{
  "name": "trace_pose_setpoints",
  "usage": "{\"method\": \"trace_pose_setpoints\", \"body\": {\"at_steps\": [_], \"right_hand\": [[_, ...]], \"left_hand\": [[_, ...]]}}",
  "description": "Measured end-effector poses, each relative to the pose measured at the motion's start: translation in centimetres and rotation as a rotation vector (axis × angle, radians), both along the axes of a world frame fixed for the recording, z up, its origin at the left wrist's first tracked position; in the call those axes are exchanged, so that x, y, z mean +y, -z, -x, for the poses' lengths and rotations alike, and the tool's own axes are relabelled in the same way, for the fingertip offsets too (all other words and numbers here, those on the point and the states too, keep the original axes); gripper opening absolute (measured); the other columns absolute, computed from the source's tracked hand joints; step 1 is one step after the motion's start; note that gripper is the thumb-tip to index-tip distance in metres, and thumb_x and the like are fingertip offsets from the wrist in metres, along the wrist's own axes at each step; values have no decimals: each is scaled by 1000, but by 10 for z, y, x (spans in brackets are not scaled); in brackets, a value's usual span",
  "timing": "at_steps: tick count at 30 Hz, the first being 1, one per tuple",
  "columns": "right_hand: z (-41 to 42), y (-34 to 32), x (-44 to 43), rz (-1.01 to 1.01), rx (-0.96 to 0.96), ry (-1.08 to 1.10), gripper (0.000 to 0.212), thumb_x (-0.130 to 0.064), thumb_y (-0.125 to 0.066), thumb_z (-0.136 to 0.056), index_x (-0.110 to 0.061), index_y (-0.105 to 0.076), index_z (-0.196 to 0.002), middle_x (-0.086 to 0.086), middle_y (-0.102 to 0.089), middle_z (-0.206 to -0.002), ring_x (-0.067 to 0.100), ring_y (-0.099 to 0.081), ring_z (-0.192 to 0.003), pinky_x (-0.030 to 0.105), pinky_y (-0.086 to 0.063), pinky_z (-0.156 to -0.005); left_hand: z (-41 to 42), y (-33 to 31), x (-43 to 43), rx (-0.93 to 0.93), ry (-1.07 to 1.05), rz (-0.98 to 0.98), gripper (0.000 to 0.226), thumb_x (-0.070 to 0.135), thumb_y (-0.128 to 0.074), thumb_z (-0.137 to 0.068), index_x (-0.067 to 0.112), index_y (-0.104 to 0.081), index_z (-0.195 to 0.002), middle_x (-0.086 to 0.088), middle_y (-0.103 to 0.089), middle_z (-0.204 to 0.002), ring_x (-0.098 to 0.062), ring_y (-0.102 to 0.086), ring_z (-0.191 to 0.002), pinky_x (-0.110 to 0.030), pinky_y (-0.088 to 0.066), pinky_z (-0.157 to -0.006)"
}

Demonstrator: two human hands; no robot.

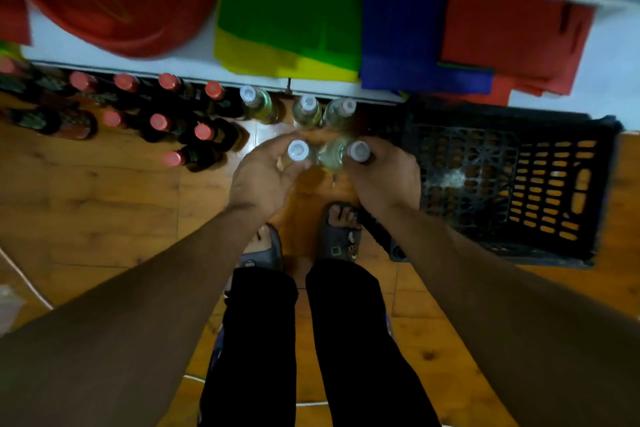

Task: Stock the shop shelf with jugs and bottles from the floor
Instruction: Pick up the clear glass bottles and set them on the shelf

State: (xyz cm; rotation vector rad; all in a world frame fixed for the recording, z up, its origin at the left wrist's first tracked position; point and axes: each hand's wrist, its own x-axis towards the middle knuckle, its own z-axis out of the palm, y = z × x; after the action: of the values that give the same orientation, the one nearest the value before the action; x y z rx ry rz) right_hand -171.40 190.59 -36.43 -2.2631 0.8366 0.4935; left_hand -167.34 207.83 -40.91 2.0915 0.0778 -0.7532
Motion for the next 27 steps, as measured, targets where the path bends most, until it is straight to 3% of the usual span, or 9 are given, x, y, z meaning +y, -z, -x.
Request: {"method": "trace_pose_setpoints", "body": {"at_steps": [4,7,10,12,14,16,19,21,27], "right_hand": [[-1,-78,11,-11,-39,6,21,-39,-59,-84,-27,-68,-99,1,-70,-88,24,-62,-84,37,-52,-72],[-4,-141,20,-36,-93,15,15,-39,-60,-83,-27,-68,-87,0,-68,-81,22,-61,-79,35,-49,-68],[-10,-210,28,-22,-150,-6,19,-41,-60,-83,-23,-67,-83,-1,-64,-77,22,-59,-77,32,-46,-66],[-15,-259,33,-9,-193,-28,23,-41,-61,-83,-19,-68,-85,0,-64,-78,23,-58,-77,33,-46,-67],[-19,-304,39,35,-252,-64,31,-45,-59,-78,-17,-70,-85,3,-67,-80,25,-59,-78,33,-47,-67],[-24,-345,43,89,-332,-84,37,-50,-54,-72,-16,-67,-78,2,-66,-75,26,-60,-76,32,-44,-63],[-33,-399,43,119,-397,-88,27,-39,-61,-77,-17,-55,-63,-1,-54,-61,25,-56,-68,29,-32,-53],[-39,-438,42,149,-454,-97,32,-35,-62,-78,-19,-46,-55,-2,-46,-55,24,-52,-65,28,-24,-48],[-64,-535,35,229,-625,-118,31,-36,-65,-74,-11,-55,-59,2,-48,-52,18,-49,-57,27,-24,-45]], "left_hand": [[-6,-77,17,-17,29,13,38,32,-70,-86,33,-63,-124,5,-67,-113,-19,-61,-98,-38,-50,-96],[-12,-143,24,-47,33,42,41,31,-71,-85,28,-63,-125,-2,-70,-114,-27,-64,-100,-40,-50,-94],[-19,-211,31,-60,-3,109,45,38,-71,-79,29,-65,-123,1,-70,-113,-26,-66,-100,-40,-52,-91],[-23,-258,36,-67,-35,151,40,38,-73,-79,30,-66,-119,-4,-72,-106,-26,-66,-87,-37,-53,-72],[-27,-303,40,-78,-44,174,36,35,-73,-82,32,-67,-117,-8,-72,-102,-22,-61,-76,-30,-44,-56],[-33,-350,44,-137,-30,196,38,32,-72,-84,27,-66,-121,-4,-71,-108,-18,-64,-88,-30,-48,-66],[-46,-412,47,-260,15,196,39,30,-74,-82,18,-67,-119,0,-71,-114,-15,-64,-106,-30,-49,-91],[-58,-449,46,-314,40,216,38,29,-76,-79,16,-69,-115,-1,-71,-111,-15,-65,-105,-33,-51,-93],[-84,-549,44,-436,129,327,24,17,-75,-81,16,-72,-105,2,-74,-99,-6,-64,-87,-27,-50,-86]]}}
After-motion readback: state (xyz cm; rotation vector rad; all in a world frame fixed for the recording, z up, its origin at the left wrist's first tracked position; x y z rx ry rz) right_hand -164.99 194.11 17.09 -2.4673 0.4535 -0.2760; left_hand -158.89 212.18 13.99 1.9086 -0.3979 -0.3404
